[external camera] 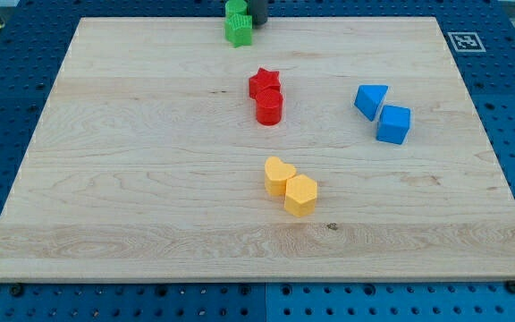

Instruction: Push green circle towards right

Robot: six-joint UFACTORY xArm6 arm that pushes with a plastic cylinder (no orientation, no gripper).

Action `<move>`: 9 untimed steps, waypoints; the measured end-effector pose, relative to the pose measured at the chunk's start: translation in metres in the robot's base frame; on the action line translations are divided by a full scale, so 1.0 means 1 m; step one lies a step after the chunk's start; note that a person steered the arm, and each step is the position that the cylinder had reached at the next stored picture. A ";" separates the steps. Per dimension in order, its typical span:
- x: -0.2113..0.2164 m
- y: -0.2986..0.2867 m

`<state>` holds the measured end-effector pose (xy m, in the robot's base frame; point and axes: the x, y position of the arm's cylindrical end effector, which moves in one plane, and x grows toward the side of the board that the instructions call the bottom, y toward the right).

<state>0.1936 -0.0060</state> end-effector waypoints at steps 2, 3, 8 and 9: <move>0.014 0.013; 0.041 0.015; -0.002 -0.090; -0.001 -0.090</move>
<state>0.1924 -0.0955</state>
